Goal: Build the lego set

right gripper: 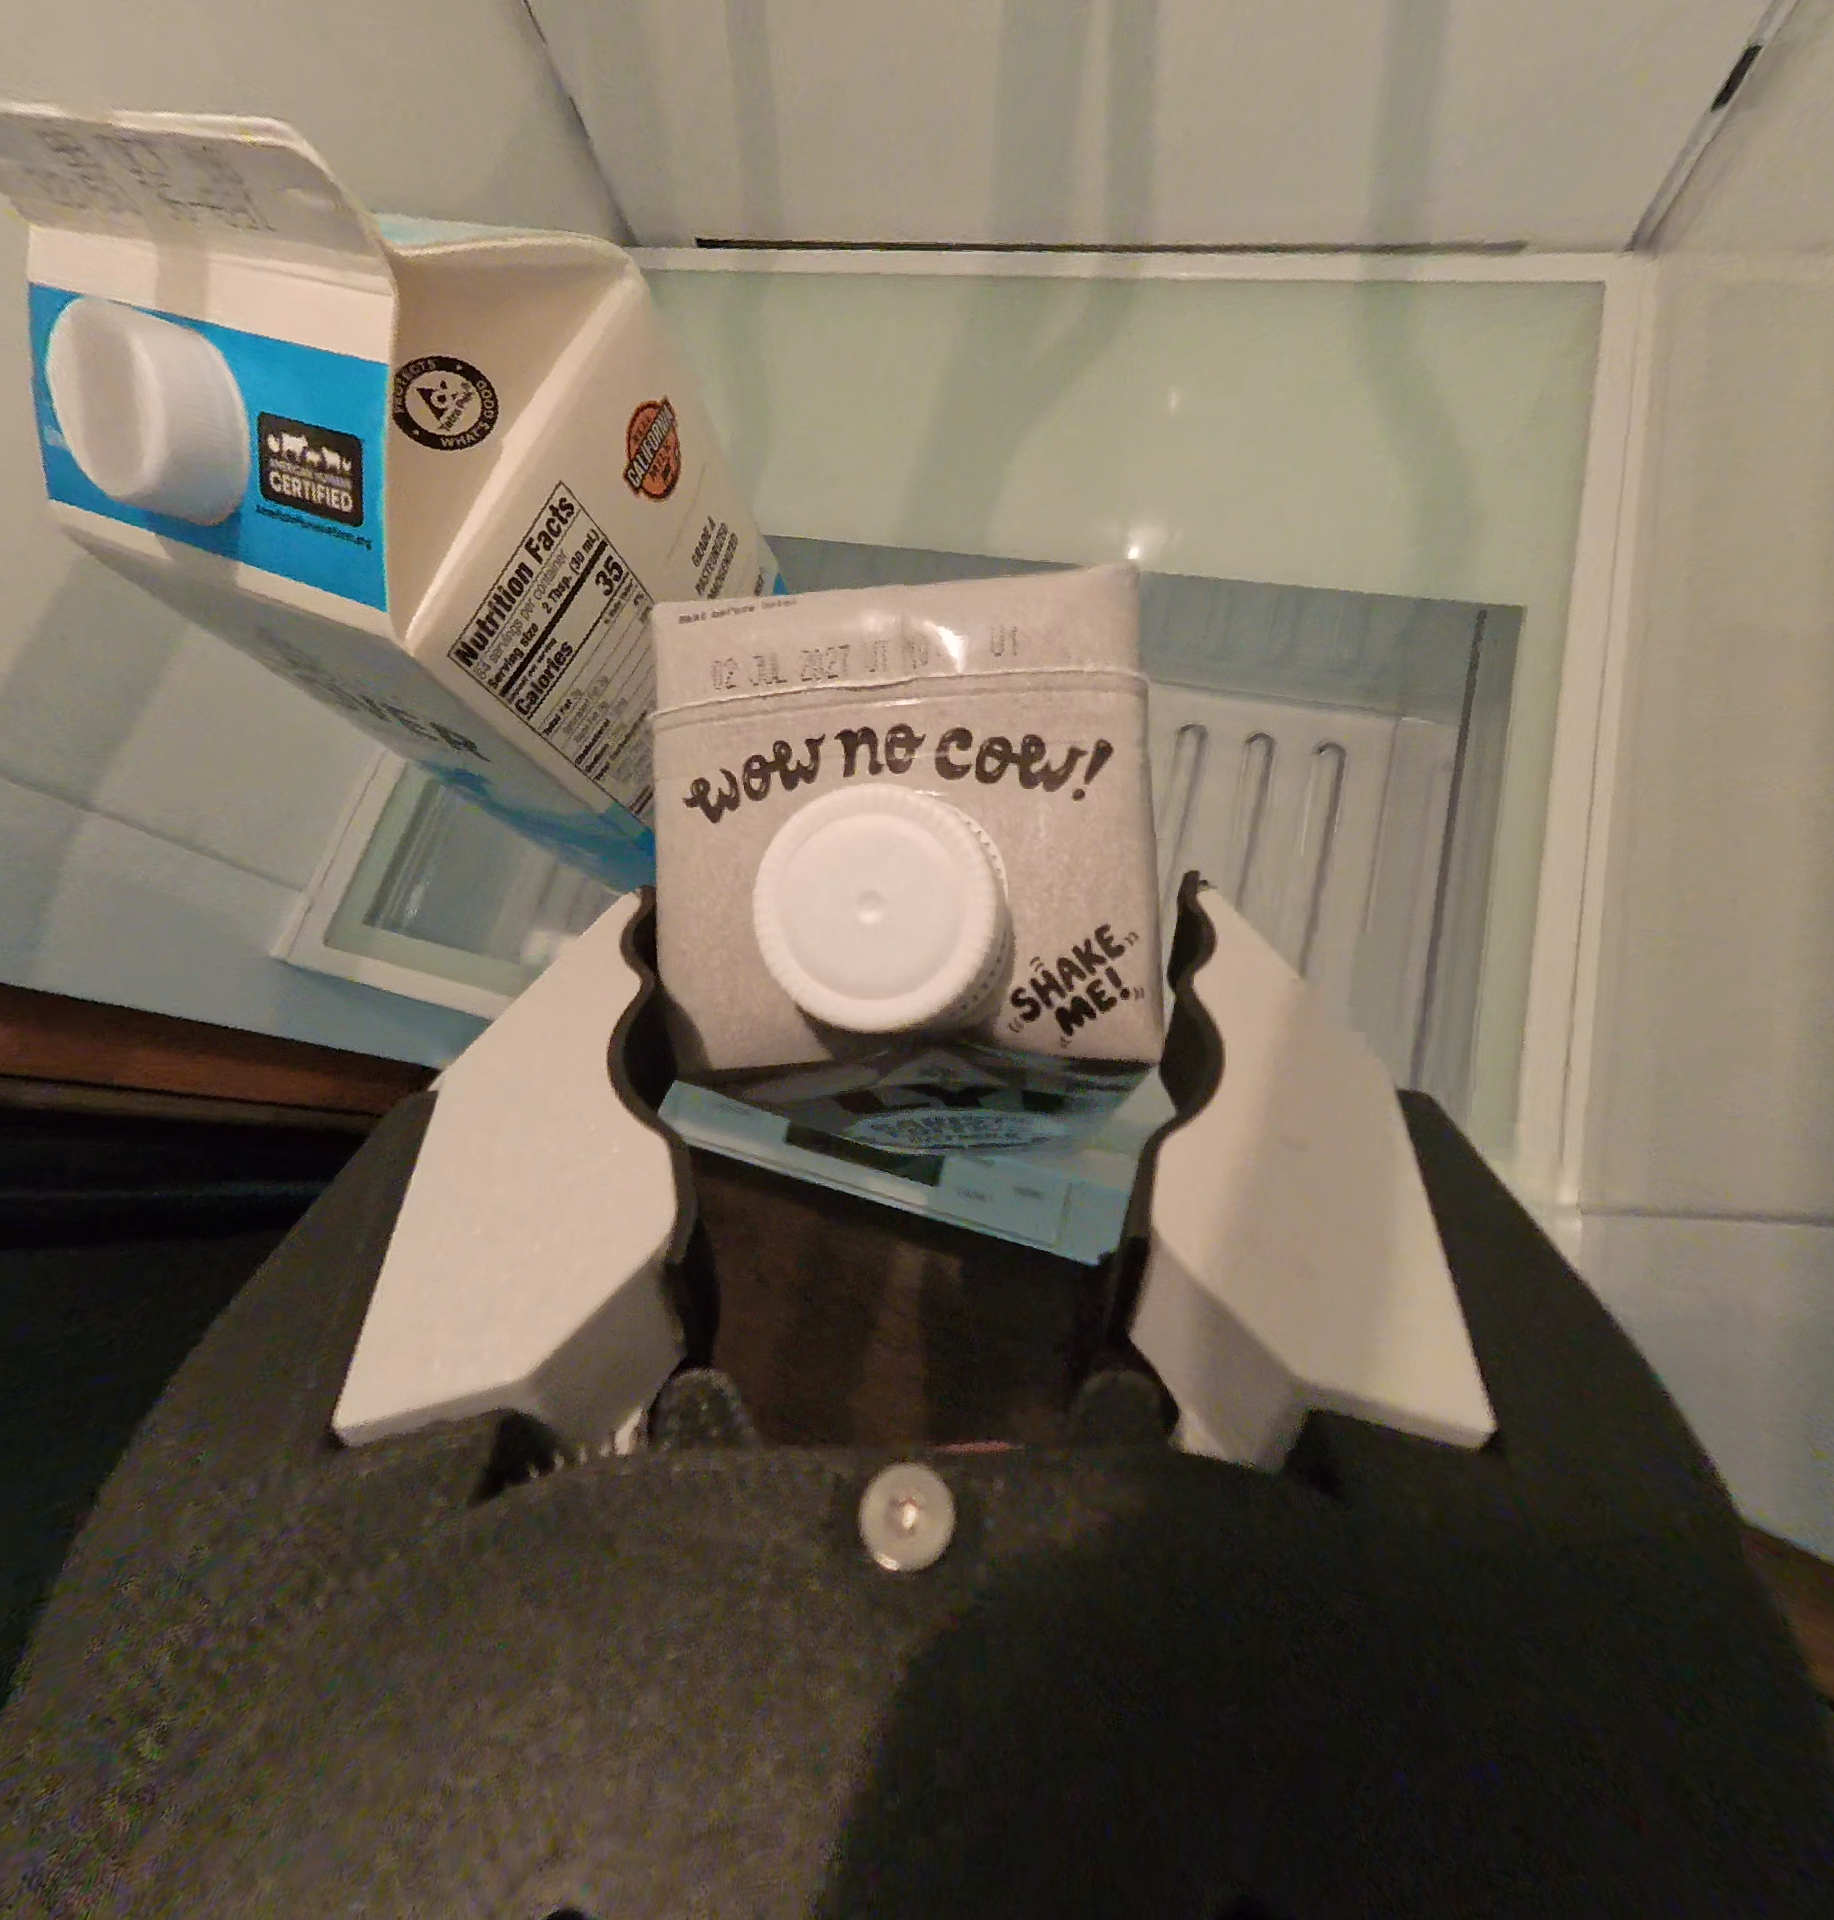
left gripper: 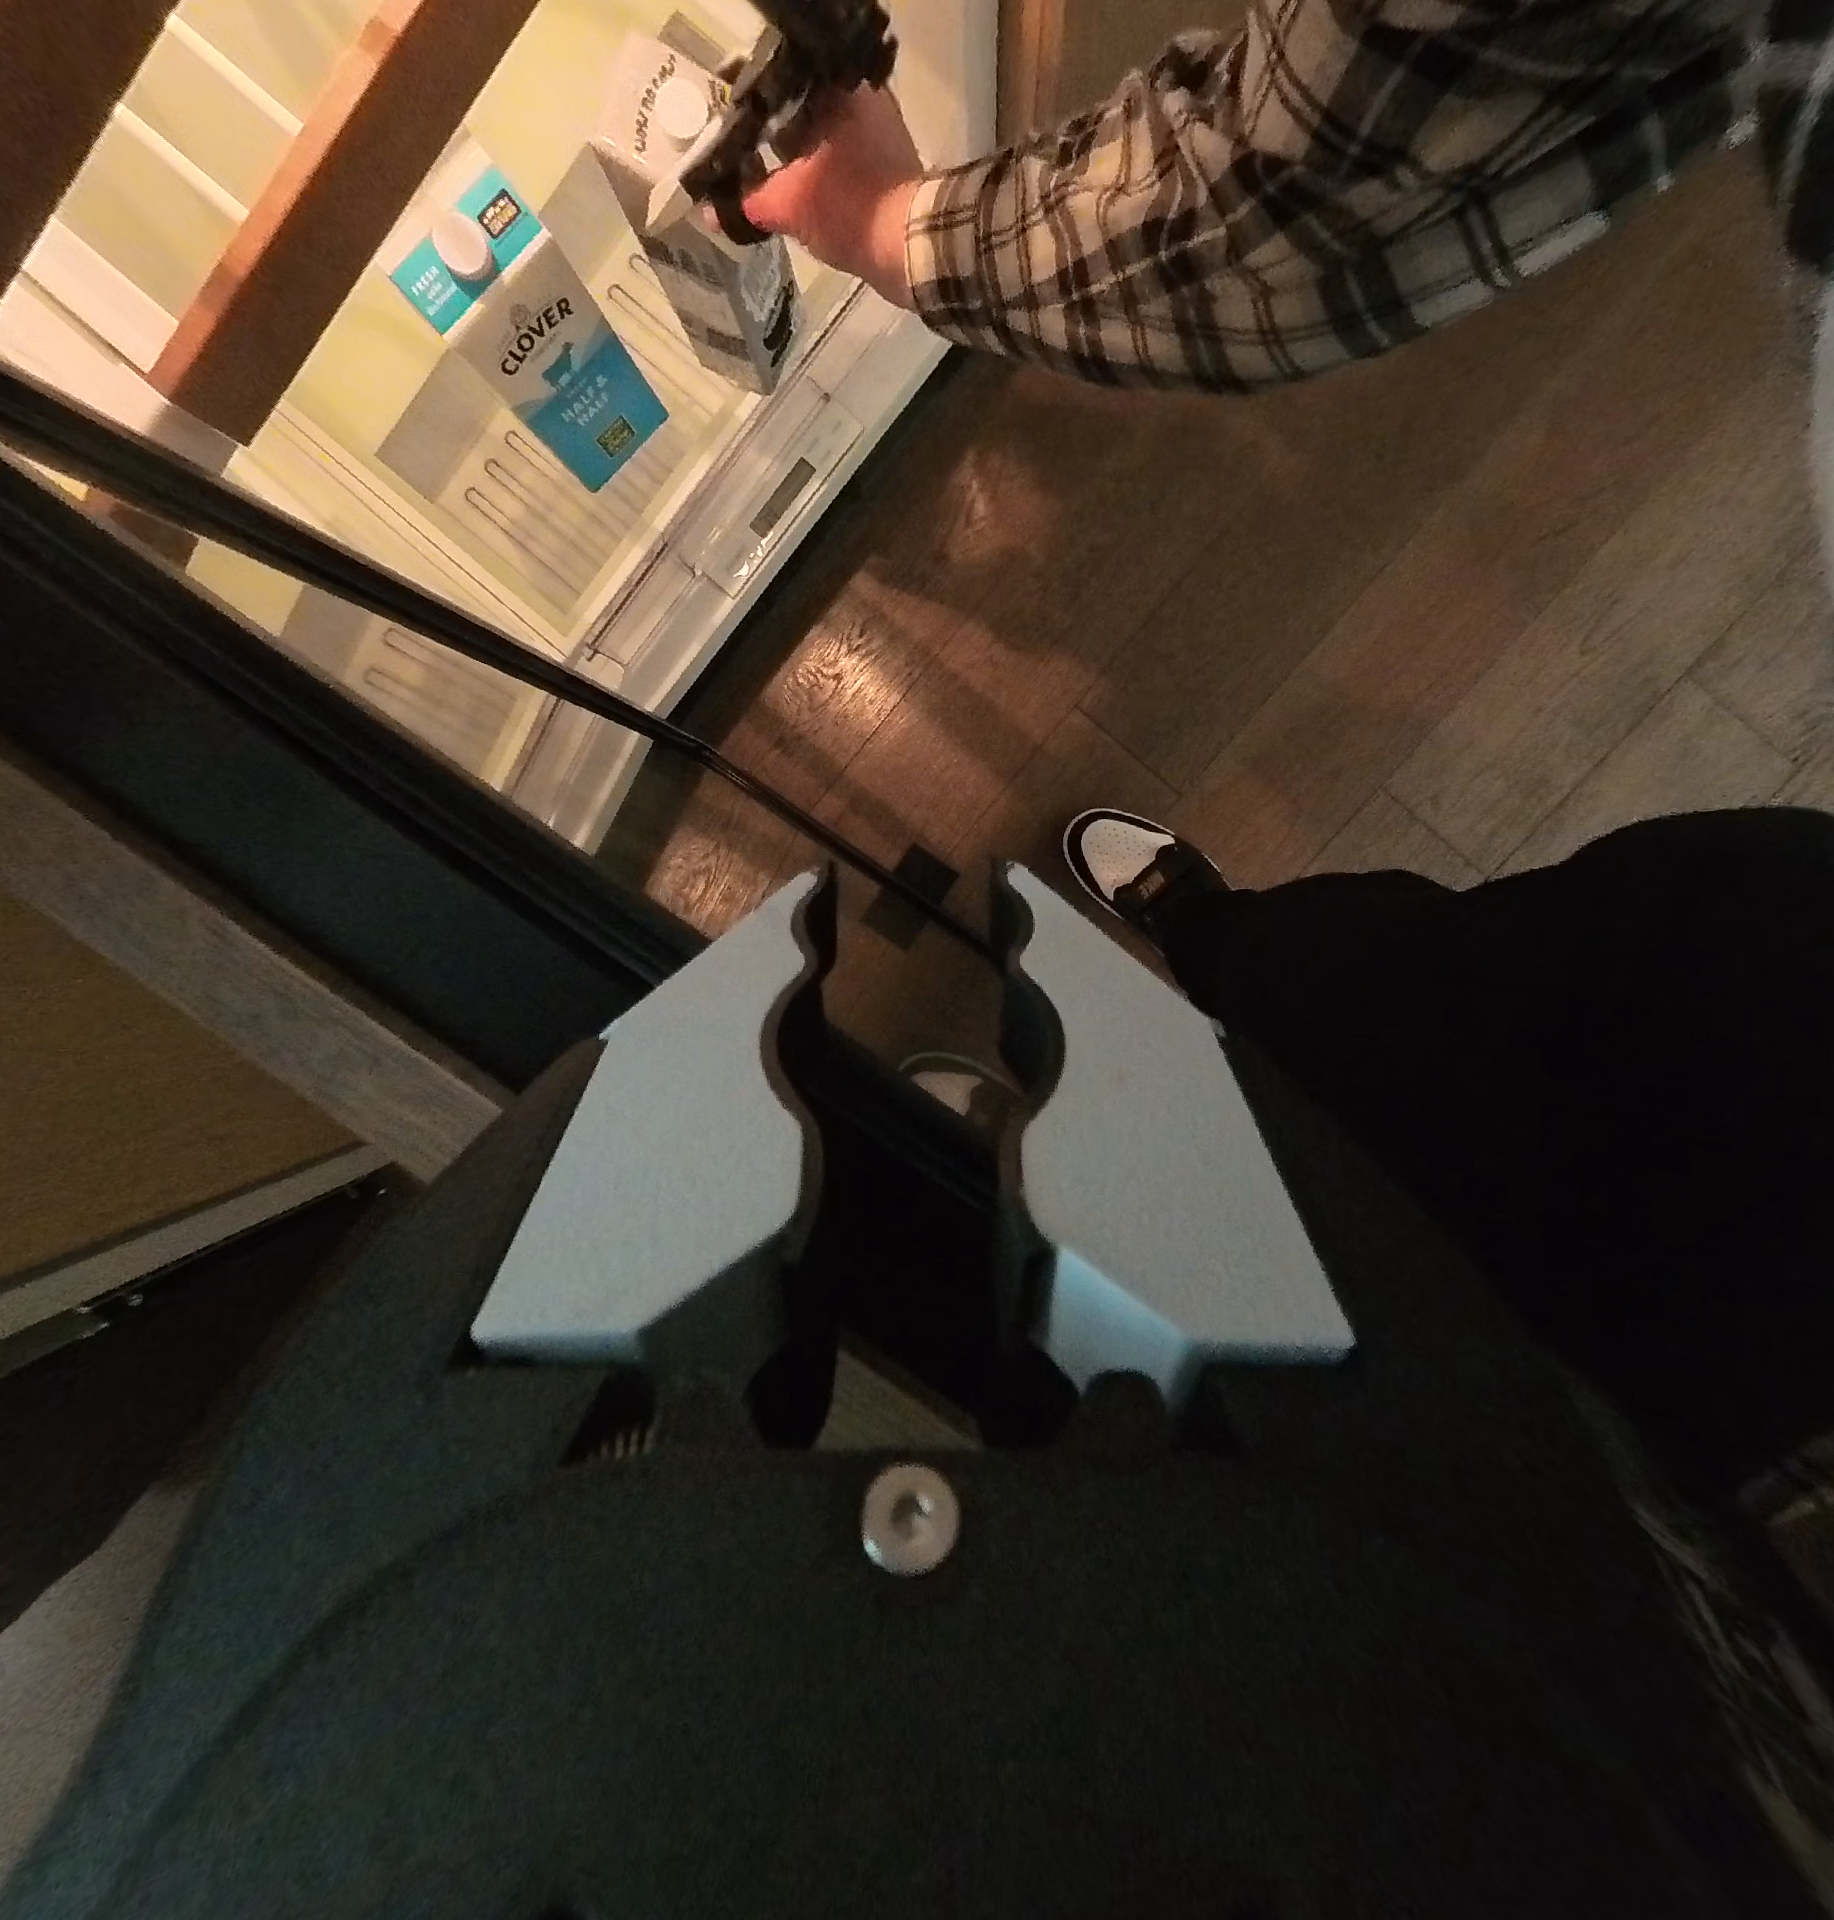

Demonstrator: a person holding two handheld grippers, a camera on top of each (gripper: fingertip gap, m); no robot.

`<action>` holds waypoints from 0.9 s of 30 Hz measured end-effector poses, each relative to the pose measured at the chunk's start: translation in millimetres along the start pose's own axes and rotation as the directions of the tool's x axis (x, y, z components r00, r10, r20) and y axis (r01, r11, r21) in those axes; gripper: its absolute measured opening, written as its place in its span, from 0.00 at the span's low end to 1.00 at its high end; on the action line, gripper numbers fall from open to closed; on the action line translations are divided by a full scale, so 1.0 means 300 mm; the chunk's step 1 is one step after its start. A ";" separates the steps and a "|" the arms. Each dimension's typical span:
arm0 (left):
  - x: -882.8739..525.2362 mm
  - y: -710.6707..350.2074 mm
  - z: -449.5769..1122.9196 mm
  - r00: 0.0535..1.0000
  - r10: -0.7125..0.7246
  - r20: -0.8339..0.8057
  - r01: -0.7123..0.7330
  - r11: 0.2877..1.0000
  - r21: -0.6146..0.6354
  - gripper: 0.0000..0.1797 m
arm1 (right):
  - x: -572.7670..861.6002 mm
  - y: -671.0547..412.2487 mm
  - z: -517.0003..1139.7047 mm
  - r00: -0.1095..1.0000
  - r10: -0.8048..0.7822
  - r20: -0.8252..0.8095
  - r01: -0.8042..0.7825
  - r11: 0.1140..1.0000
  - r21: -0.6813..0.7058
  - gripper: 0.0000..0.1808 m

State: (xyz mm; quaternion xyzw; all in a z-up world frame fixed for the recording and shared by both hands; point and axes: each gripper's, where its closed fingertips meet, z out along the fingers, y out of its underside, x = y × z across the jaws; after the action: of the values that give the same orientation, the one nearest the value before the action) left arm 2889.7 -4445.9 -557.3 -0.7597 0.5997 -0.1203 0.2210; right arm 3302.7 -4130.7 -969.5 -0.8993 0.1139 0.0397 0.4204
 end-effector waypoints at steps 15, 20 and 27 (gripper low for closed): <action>0.001 0.000 0.003 1.000 -0.002 -0.005 0.002 1.000 -0.011 0.15 | 0.010 0.013 0.010 0.999 -0.040 0.020 0.041 0.996 -0.081 0.56; -0.003 -0.002 0.004 1.000 0.002 -0.013 -0.002 1.000 -0.015 0.16 | -0.004 0.051 -0.041 0.998 -0.041 0.038 0.044 0.994 -0.095 0.55; -0.016 -0.016 0.012 1.000 0.000 -0.022 0.000 1.000 -0.012 0.22 | -0.080 0.103 -0.226 0.997 -0.011 0.079 0.018 0.996 -0.085 0.55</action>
State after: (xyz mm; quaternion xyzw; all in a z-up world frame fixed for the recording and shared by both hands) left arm 2894.3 -4439.7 -557.9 -0.7596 0.6027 -0.1252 0.2098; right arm 3270.5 -4197.6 -945.0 -0.9151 0.0889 0.0770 0.3857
